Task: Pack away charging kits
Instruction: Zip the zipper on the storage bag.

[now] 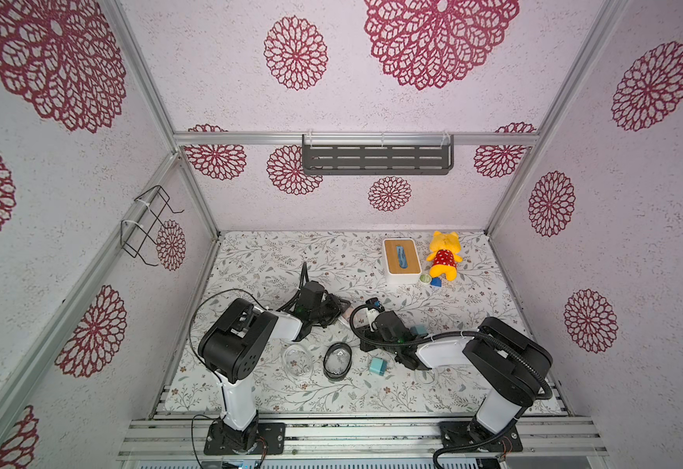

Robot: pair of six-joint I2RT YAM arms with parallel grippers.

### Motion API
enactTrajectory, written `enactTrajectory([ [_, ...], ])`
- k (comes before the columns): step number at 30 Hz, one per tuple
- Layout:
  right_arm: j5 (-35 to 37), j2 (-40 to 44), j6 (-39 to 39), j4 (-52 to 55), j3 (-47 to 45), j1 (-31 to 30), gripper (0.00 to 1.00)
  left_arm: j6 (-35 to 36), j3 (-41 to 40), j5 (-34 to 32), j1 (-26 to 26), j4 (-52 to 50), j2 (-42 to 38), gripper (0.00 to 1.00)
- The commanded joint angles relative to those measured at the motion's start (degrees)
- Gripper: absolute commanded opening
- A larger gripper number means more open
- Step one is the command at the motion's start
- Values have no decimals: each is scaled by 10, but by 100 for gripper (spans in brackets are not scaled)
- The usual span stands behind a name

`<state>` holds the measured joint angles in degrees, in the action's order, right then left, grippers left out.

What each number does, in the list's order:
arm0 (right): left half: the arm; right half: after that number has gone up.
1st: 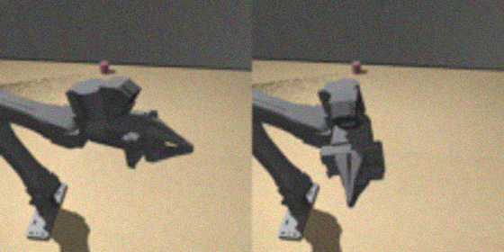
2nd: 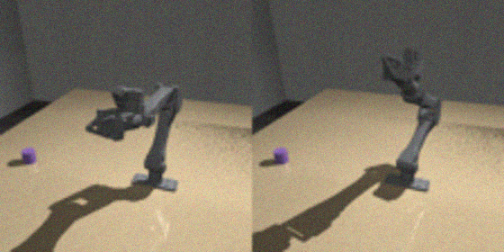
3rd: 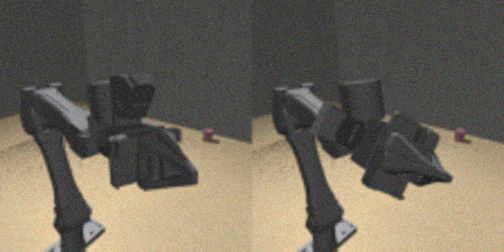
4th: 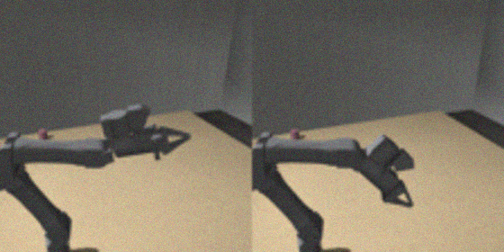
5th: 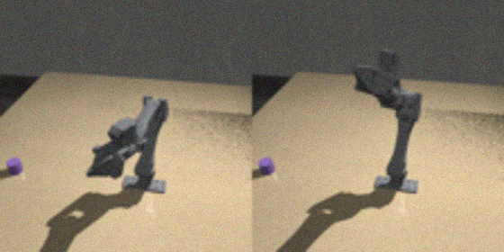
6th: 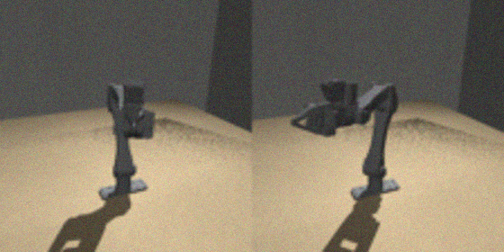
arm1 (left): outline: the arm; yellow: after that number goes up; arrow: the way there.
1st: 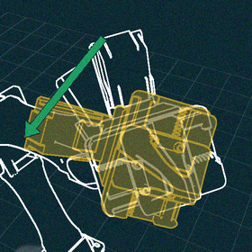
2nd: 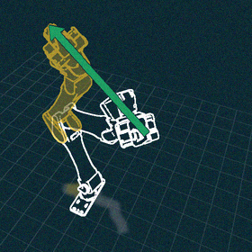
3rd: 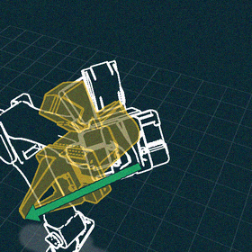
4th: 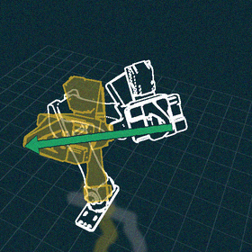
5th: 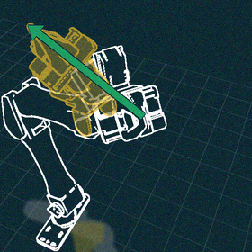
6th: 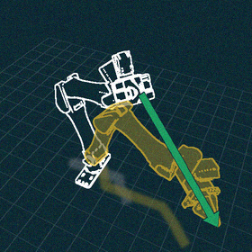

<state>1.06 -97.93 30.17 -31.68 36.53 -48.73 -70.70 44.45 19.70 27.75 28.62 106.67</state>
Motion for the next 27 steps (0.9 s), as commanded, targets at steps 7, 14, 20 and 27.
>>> enactTrajectory([
  [7,59,133,-28,34,-36,-15,0,-4,-50,30,7,121,-120,0],
  [14,76,262,-81,18,-67,-69,0,92,-58,-56,78,-27,-310,0],
  [20,62,385,-143,45,-62,-108,0,112,-101,-89,111,-27,-443,4],
  [27,36,422,-195,83,-13,-129,0,148,-119,-85,135,-1,-523,13],
])
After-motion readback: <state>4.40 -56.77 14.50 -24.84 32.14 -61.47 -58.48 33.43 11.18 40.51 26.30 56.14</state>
